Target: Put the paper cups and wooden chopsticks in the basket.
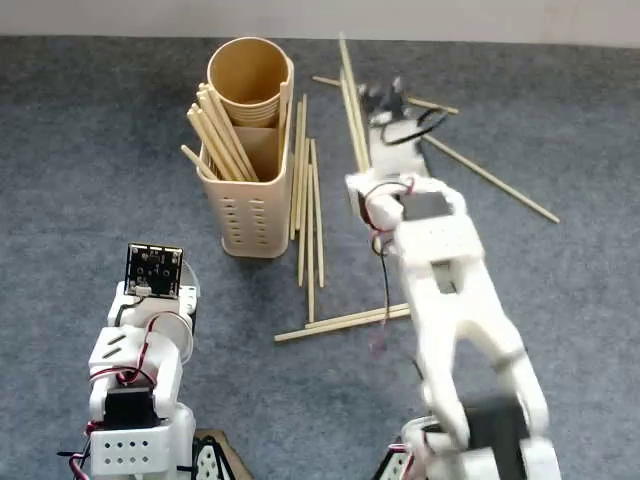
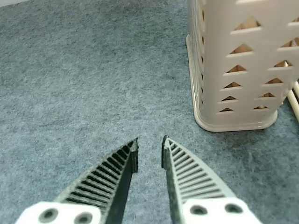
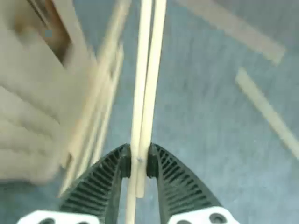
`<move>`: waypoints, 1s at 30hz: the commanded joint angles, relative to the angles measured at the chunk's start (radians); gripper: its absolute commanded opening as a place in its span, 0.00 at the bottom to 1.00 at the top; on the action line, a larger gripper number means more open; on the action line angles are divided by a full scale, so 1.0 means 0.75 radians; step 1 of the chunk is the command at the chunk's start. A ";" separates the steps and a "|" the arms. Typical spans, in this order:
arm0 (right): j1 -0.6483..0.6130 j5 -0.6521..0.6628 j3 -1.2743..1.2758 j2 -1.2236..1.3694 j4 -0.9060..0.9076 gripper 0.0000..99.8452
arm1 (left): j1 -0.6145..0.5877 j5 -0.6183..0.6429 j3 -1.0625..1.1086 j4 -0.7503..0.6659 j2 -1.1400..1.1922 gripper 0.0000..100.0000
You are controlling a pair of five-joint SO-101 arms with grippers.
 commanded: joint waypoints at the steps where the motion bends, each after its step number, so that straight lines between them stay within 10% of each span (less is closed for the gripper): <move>1: -0.114 -0.014 -0.064 -0.369 -0.120 0.00 | 0.019 -0.020 -0.007 -0.016 -0.005 0.11; 12: -0.480 -0.012 -0.105 -0.318 -0.615 0.00 | 0.019 -0.023 -0.007 -0.018 -0.005 0.11; 30: -0.484 -0.027 -0.169 0.066 -0.803 0.05 | 0.021 -0.023 -0.005 -0.020 -0.005 0.11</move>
